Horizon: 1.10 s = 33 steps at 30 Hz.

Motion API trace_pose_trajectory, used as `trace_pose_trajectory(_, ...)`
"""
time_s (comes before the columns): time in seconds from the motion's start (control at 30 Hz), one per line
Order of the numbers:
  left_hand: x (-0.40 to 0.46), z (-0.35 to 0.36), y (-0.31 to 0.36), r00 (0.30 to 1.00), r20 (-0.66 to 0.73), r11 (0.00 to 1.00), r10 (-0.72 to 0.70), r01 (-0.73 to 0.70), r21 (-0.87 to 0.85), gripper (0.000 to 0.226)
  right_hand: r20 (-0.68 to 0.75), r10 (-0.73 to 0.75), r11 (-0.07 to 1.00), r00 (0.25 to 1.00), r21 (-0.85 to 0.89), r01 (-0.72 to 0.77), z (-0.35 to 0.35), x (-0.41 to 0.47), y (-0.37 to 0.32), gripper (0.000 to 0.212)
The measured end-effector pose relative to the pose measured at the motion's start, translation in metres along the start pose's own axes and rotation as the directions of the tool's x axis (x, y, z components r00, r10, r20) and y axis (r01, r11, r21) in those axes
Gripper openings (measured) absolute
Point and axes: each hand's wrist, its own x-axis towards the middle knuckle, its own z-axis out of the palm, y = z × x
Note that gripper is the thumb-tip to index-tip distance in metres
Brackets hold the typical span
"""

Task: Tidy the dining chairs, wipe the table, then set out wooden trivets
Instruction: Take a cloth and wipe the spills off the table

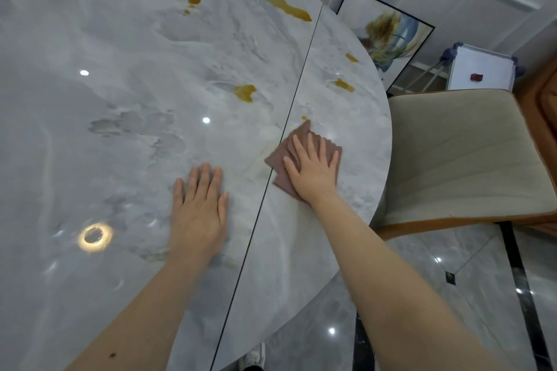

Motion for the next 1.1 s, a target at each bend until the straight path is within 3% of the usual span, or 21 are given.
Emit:
trace_pose_trajectory(0.07, 0.001, 0.0, 0.0, 1.0, -0.007, 1.0, 0.004, -0.004, -0.009, 0.059, -0.007, -0.099, 0.995, 0.995, -0.007, 0.099, 0.006, 0.003, -0.027, 0.056)
trace_pose_trajectory(0.13, 0.001, 0.0, -0.001, 1.0, -0.011, 1.0, 0.009, -0.009, -0.004, 0.058, -0.022, -0.296, 0.955, 0.955, -0.016, 0.295, 0.013, -0.011, -0.044, 0.054)
trace_pose_trajectory(0.23, 0.0, -0.001, -0.001, 1.0, -0.002, 1.0, 0.004, -0.004, -0.003, 0.058, -0.081, -0.486, 0.844, 0.87, 0.215, 0.492, 0.019, -0.057, -0.044, 0.052)
trace_pose_trajectory(0.27, 0.0, -0.002, -0.001, 1.0, 0.006, 1.0, 0.001, -0.001, -0.004, 0.058, -0.128, -0.464, 0.796, 0.877, 0.374, 0.476, 0.016, -0.071, -0.038, 0.046)
trace_pose_trajectory(0.33, -0.001, -0.002, 0.0, 1.0, 0.018, 1.0, 0.001, -0.001, -0.001, 0.059, -0.178, -0.25, 0.648, 0.952, 0.699, 0.301, -0.002, -0.087, -0.022, 0.035)
trace_pose_trajectory(0.4, 0.0, -0.003, 0.0, 1.0, 0.019, 1.0, -0.003, 0.003, -0.013, 0.06, -0.063, -0.051, 0.458, 0.997, 0.886, 0.079, -0.03, -0.088, -0.011, 0.042)
trace_pose_trajectory(0.43, 0.0, -0.002, 0.0, 1.0, 0.024, 1.0, -0.005, 0.006, -0.019, 0.061, -0.019, 0.009, 0.418, 1.0, 0.908, 0.014, -0.039, -0.082, -0.003, 0.046)
trace_pose_trajectory(0.47, 0.0, -0.002, 0.0, 1.0, 0.029, 1.0, -0.004, 0.005, -0.024, 0.062, 0.015, 0.053, 0.442, 0.998, 0.896, -0.037, -0.047, -0.073, 0.005, 0.049)
trace_pose_trajectory(0.5, 0.0, -0.002, 0.0, 1.0, 0.028, 1.0, -0.003, 0.004, -0.029, 0.062, 0.027, 0.09, 0.553, 0.996, 0.83, -0.072, -0.052, -0.063, 0.011, 0.053)
trace_pose_trajectory(0.57, 0.0, -0.001, -0.001, 1.0, 0.016, 0.999, -0.003, 0.003, -0.05, 0.062, 0.02, 0.15, 0.871, 0.988, 0.471, -0.142, -0.047, -0.054, 0.018, 0.055)
trace_pose_trajectory(0.63, 0.004, -0.003, -0.001, 1.0, -0.007, 0.997, -0.016, 0.015, -0.073, 0.06, 0.0, 0.133, 0.979, 0.991, 0.156, -0.131, -0.028, -0.057, 0.017, 0.053)
trace_pose_trajectory(0.73, 0.025, -0.01, 0.003, 0.997, -0.062, 0.995, -0.045, 0.039, -0.09, 0.057, -0.022, 0.065, 0.998, 0.998, 0.014, -0.065, 0.0, -0.056, 0.013, 0.054)
trace_pose_trajectory(0.93, 0.097, -0.013, -0.009, 0.979, -0.138, 0.986, -0.151, 0.139, -0.093, 0.063, -0.017, 0.062, 0.998, 0.998, 0.018, -0.062, 0.002, 0.038, -0.023, 0.055)
trace_pose_trajectory(1.03, 0.119, -0.011, -0.015, 0.97, -0.161, 0.982, -0.179, 0.166, -0.093, 0.057, -0.044, -0.168, 0.986, 0.985, 0.015, 0.169, 0.012, 0.031, -0.072, 0.058)
trace_pose_trajectory(1.1, 0.126, -0.008, -0.015, 0.971, -0.17, 0.985, -0.166, 0.155, -0.076, 0.055, -0.003, -0.391, 0.92, 0.92, 0.012, 0.391, 0.017, -0.004, -0.087, 0.058)
